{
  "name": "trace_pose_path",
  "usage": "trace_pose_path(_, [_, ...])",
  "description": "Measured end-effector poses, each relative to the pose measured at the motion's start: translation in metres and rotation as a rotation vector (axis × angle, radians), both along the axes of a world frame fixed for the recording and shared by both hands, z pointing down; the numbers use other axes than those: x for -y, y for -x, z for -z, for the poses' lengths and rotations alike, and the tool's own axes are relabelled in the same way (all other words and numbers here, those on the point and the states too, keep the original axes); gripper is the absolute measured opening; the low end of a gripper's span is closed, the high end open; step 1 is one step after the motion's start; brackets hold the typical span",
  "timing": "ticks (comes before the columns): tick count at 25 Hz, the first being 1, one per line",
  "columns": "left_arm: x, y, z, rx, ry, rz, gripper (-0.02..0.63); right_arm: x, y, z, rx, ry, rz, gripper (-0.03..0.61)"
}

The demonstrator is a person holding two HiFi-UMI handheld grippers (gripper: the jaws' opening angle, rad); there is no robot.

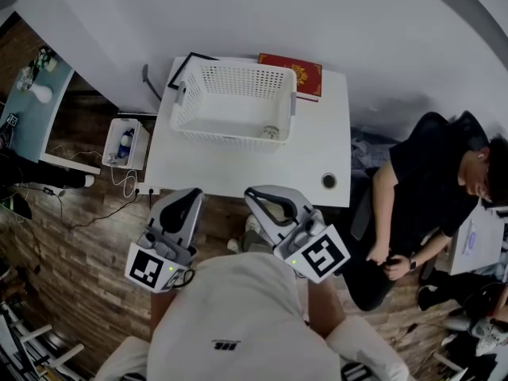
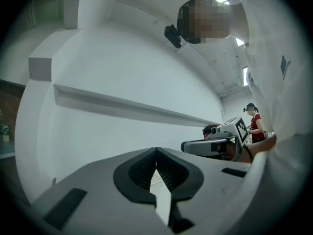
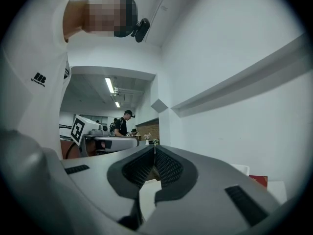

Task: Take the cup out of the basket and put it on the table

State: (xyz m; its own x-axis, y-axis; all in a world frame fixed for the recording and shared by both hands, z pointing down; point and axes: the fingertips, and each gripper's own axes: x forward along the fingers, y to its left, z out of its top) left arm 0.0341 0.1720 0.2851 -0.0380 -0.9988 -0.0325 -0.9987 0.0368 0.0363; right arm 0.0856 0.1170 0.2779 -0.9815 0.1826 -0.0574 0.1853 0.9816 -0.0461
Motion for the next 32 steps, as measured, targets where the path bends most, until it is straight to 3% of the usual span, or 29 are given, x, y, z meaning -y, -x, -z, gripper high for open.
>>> trace_pose_path(14, [0.031,0.025,0.001,0.012,0.006,-0.007,0.009,0.031,0.023,0.000,-0.003,0.004,-0.002,0.014])
trace_pose_path(32, [0.082,0.113,-0.011,-0.004,0.014,-0.239,0.009,0.067,0.102,-0.013,-0.062,-0.010,-0.217,0.015])
